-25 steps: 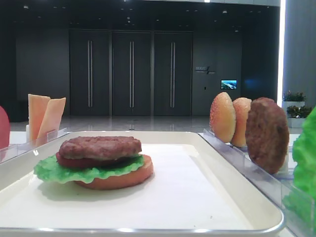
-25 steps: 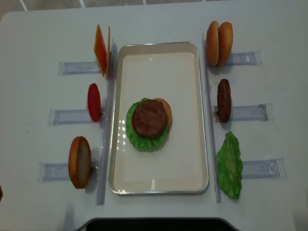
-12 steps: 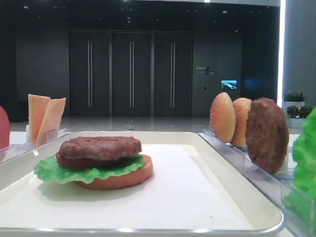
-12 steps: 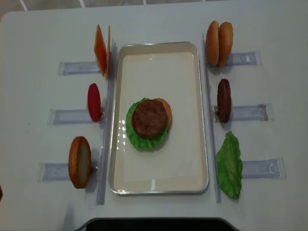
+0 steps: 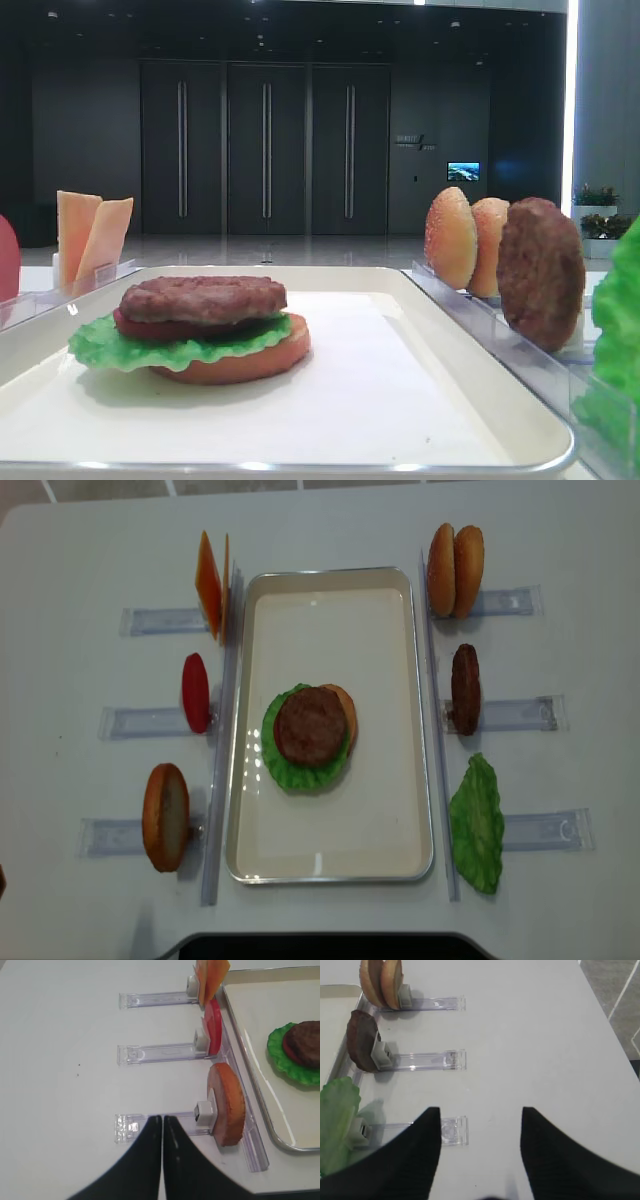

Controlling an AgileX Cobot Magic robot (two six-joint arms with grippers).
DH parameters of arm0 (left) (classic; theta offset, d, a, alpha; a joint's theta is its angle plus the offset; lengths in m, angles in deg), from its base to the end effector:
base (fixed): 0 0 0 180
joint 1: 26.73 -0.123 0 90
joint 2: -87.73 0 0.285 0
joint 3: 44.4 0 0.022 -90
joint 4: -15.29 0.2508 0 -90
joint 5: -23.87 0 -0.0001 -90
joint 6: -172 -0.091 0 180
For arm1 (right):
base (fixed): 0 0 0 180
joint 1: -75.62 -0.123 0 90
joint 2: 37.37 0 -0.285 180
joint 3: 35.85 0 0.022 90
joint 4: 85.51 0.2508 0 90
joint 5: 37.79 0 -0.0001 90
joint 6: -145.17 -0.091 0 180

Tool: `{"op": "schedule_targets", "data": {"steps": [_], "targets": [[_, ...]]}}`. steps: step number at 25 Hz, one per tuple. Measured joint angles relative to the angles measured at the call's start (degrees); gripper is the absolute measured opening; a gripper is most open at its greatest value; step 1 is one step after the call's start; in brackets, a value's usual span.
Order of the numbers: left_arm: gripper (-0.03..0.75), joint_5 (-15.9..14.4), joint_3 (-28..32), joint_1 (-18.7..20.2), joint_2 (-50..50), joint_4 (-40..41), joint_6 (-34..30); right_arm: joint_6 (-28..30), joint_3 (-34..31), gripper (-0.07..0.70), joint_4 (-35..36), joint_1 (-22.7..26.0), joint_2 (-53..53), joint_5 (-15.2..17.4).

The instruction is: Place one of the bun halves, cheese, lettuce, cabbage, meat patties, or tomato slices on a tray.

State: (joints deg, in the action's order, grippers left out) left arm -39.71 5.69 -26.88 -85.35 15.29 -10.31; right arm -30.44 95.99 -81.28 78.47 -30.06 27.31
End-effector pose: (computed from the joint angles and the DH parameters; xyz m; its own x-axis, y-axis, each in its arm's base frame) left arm -0.0063 0.0000 0.2660 -0.5086 0.0390 -0.8601 0.0179 0.9992 0.0347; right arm -0.0100 0.0066 0.2734 -0.5062 -0.0202 -0.8622 -0.0310 0.9995 -0.0052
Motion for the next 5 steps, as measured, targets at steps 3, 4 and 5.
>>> {"op": "schedule_targets", "data": {"steps": [3, 4, 5], "targets": [[-0.007, 0.0, 0.0, 0.0, 0.0, 0.0, 0.0, 0.0, 0.0, 0.349, 0.0, 0.0, 0.0, 0.0], [-0.007, 0.0, 0.0, 0.0, 0.0, 0.0, 0.0, 0.0, 0.0, 0.349, 0.0, 0.0, 0.0, 0.0], [-0.007, 0.0, 0.0, 0.0, 0.0, 0.0, 0.0, 0.0, 0.0, 0.349, 0.0, 0.0, 0.0, 0.0]]}}
